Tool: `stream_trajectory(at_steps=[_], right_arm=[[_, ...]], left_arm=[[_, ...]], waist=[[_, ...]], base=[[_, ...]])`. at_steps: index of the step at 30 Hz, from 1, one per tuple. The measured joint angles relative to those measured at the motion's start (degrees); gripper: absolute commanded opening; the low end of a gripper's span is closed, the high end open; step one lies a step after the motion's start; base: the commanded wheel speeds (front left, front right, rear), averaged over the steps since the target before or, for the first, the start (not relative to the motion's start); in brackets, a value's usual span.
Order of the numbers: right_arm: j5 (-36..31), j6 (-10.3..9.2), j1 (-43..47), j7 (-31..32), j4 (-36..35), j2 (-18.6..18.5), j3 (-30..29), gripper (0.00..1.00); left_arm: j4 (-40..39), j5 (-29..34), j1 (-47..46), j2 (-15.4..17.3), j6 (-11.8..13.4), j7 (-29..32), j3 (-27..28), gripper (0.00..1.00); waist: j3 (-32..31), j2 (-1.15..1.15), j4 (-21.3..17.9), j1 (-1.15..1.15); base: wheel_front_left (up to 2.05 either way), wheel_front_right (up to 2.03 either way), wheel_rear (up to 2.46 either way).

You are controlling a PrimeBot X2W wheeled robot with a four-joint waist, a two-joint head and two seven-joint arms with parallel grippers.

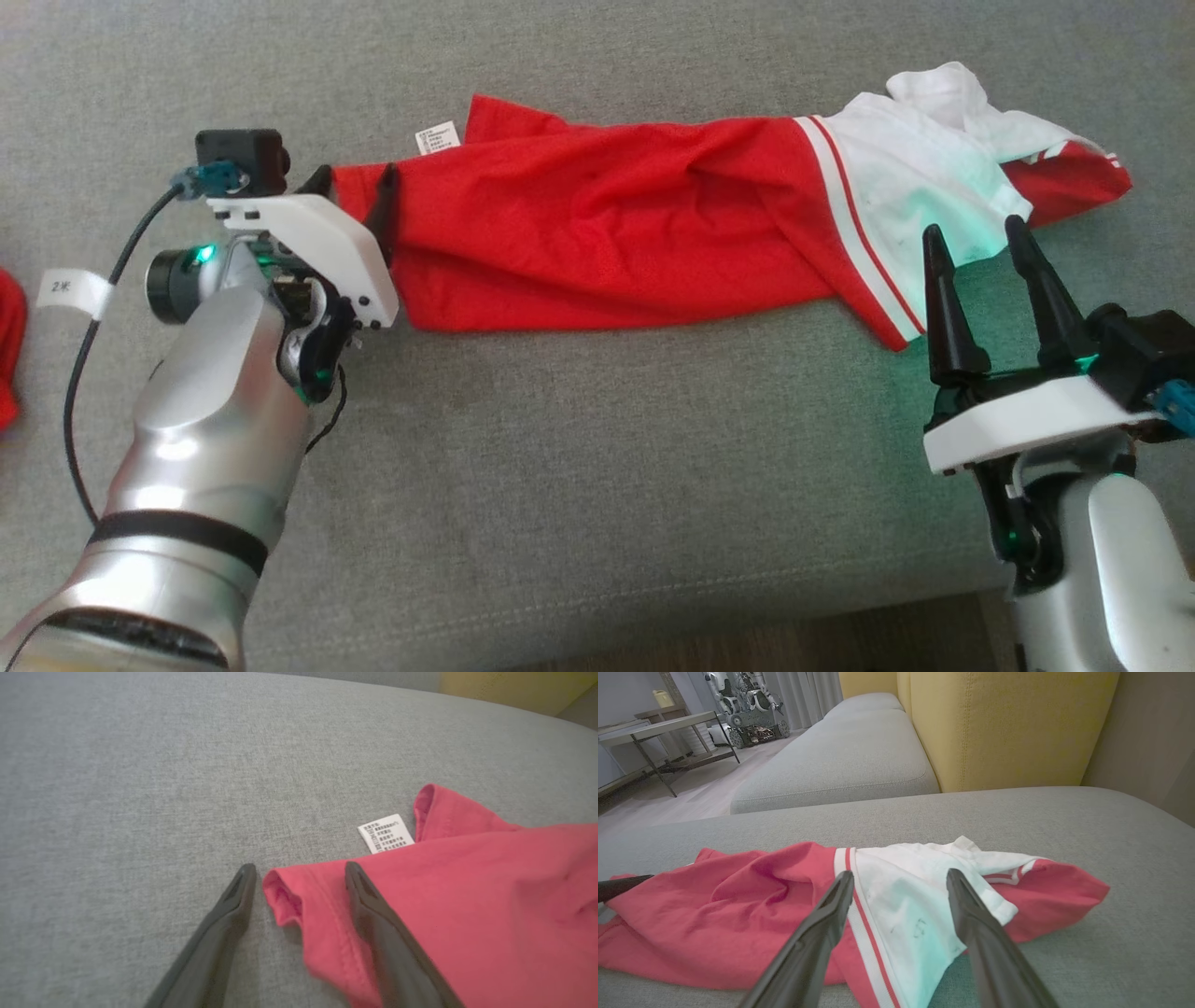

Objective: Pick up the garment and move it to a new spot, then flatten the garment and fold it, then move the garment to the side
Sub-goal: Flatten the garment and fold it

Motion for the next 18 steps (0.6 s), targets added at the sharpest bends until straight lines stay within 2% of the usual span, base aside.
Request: stream_trajectory(at_steps=[1, 2, 3, 12, 18], right_arm=[[-0.01, 0.0, -0.01, 0.0, 0.14, 0.0, -0.14, 1.0], [-0.01, 0.0, -0.02, 0.0, 0.26, 0.0, -0.36, 1.0], [0.0, 0.0, -0.03, 0.0, 0.36, 0.0, -0.69, 1.0], [0.89, 0.0, -0.64, 1.42, 4.19, 0.01, -6.08, 1.0], [0.32, 0.0, -4.91, 3.38, 9.2, 0.01, -9.68, 1.0]], left_arm=[[0.56, -0.11, -0.18, -0.12, -0.26, -0.01, -0.02, 0.78], [1.09, -0.11, -0.34, -0.19, -0.66, -0.15, -0.03, 0.3], [1.56, -0.11, -0.4, -0.22, -0.81, -0.54, -0.07, 0.0], [3.16, -0.08, -0.41, -0.89, -1.64, -4.95, -0.88, 0.0], [3.66, -0.08, -0.8, -1.33, -2.14, -6.56, -1.67, 0.0]], waist=[[-0.12, 0.0, -0.01, 0.0], [-0.23, 0.0, 0.01, 0.0], [-0.32, 0.0, 0.06, 0.0], [-0.75, 0.0, 0.83, 0.0], [-0.18, 0.0, 2.01, 0.0]], base=[[0.0, 0.0, 0.0], [0.0, 0.0, 0.0], [0.0, 0.0, 0.0], [0.0, 0.0, 0.0], [0.0, 0.0, 0.0]])
